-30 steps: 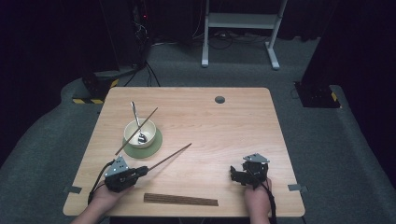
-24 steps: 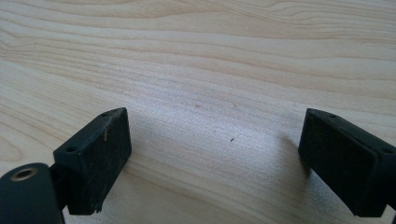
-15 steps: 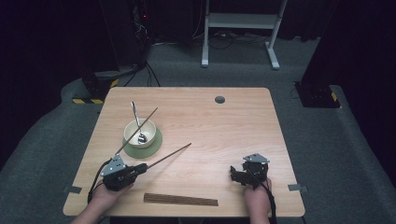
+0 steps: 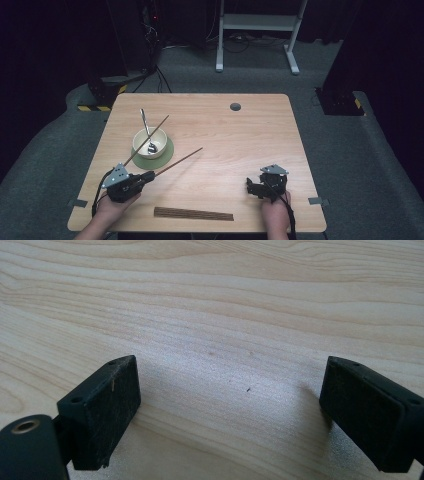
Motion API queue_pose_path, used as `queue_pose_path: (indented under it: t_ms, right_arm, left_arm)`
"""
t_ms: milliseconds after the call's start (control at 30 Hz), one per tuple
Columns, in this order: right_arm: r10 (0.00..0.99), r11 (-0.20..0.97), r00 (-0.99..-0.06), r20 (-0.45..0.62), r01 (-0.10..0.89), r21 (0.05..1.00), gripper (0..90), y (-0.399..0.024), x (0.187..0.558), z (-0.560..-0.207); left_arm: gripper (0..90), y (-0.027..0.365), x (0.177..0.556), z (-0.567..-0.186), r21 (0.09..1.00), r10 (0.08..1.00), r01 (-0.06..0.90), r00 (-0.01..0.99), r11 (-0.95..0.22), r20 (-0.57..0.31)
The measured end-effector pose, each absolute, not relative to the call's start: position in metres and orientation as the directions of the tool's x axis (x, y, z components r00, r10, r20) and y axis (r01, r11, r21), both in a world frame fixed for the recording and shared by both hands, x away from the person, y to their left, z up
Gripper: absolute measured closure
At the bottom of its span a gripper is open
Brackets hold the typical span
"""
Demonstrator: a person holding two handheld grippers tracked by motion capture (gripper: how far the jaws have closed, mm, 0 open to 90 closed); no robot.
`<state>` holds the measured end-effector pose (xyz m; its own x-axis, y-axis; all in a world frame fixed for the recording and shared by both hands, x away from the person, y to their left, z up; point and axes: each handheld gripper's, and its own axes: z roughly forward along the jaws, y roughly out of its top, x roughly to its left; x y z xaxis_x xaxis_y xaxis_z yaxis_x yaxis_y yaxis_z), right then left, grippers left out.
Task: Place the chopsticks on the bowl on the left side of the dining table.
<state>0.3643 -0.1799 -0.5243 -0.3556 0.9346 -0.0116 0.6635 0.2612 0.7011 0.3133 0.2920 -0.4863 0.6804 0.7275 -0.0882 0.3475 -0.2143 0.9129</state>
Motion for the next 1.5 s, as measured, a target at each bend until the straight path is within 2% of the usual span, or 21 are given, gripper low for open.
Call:
queue_pose_path:
  t_ms: [1067, 1500]
  right_arm:
    - [0.935, 0.261, -0.355, -0.012, 0.663, 0.701, 8.9, -0.180, 0.364, -0.524]
    - [0.935, 0.262, -0.356, -0.012, 0.663, 0.701, 8.9, -0.180, 0.364, -0.524]
  left_arm:
    - [84.1, 0.322, 0.319, -0.473, 0.951, 0.803, 0.292, 0.589, -0.101, -0.096]
    - [84.2, 0.343, 0.322, -0.475, 0.950, 0.859, 0.307, 0.500, -0.059, -0.108]
